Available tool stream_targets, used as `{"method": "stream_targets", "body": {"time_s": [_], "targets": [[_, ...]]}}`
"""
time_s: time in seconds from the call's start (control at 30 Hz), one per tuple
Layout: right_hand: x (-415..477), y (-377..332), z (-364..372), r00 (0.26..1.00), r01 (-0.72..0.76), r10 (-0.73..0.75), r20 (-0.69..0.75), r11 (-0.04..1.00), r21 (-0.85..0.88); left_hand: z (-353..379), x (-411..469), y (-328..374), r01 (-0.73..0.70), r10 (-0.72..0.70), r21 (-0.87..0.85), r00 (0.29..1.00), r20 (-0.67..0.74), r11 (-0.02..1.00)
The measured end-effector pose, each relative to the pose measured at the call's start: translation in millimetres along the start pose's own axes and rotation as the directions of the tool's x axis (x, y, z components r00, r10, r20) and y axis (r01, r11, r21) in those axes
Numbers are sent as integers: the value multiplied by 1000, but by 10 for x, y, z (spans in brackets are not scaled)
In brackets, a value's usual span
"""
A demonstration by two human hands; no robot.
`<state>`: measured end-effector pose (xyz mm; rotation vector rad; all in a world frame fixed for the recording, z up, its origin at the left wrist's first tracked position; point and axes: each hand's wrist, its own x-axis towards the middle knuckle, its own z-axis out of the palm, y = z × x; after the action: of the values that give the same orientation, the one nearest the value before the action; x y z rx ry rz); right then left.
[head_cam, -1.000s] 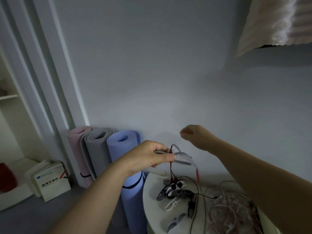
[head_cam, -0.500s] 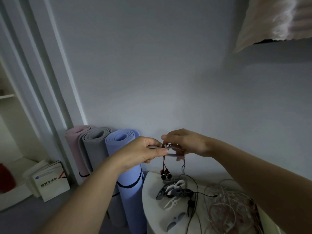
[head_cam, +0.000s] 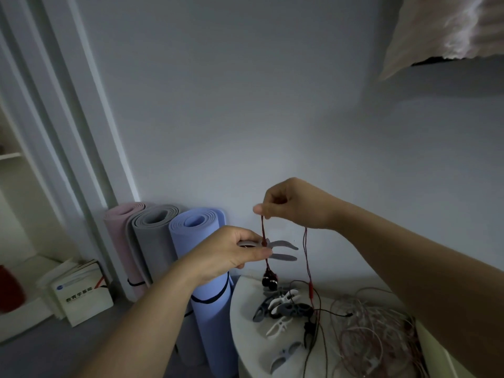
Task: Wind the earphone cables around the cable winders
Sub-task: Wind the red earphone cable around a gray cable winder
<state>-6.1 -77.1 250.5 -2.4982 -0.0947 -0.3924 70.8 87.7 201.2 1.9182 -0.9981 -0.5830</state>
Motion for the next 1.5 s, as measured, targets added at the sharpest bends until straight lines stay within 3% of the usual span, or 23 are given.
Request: {"method": "stream_targets", "body": {"time_s": [0.23,0.37,0.47,0.57,0.63,0.7,0.8,0.87,1.0,1.07,1.1,1.2,1.27,1.37,1.5], "targets": [[55,-8,5,974,-2,19,-226,997,72,39,7,27,-4,3,-44,1000,-10,999],[43,88,106,965,-88,109,-237,991,97,63,15,14,-17,16,-53,999,-29,998],[-15,214,190,949,-189,203,-240,979,78,91,38,-21,-15,-22,-216,986,-167,976],[-145,292,267,882,-237,333,-334,925,296,73,73,-100,0,-149,-418,934,-323,908],[-244,278,356,856,-288,474,-205,767,573,55,91,-150,6,-210,-467,899,-385,884],[-328,226,468,832,-391,550,66,499,773,65,107,-178,-6,-225,-471,873,-433,882],[-369,156,610,793,-492,478,379,135,860,115,118,-171,-53,-168,-404,854,-493,913],[-353,112,652,816,-468,399,419,31,883,148,111,-164,-87,-107,-345,855,-507,934],[-294,53,692,869,-350,365,333,-23,937,203,65,-131,-144,-44,-336,868,-495,931],[-285,67,714,886,-267,404,226,46,963,227,67,-135,-130,-73,-360,863,-501,924],[-290,68,722,892,-231,424,154,136,963,240,74,-142,-119,-100,-387,860,-500,915],[-325,52,744,886,-114,432,-169,557,823,299,99,-130,-88,-210,-547,864,-458,833],[-337,68,784,863,-15,322,-390,787,617,343,103,-78,-74,-275,-676,877,-394,733],[-346,144,853,835,103,113,-539,929,355,381,106,-4,-51,-341,-800,887,-311,598],[-351,260,870,777,181,-99,-621,981,71,395,92,26,-38,-363,-841,891,-273,540]]}}
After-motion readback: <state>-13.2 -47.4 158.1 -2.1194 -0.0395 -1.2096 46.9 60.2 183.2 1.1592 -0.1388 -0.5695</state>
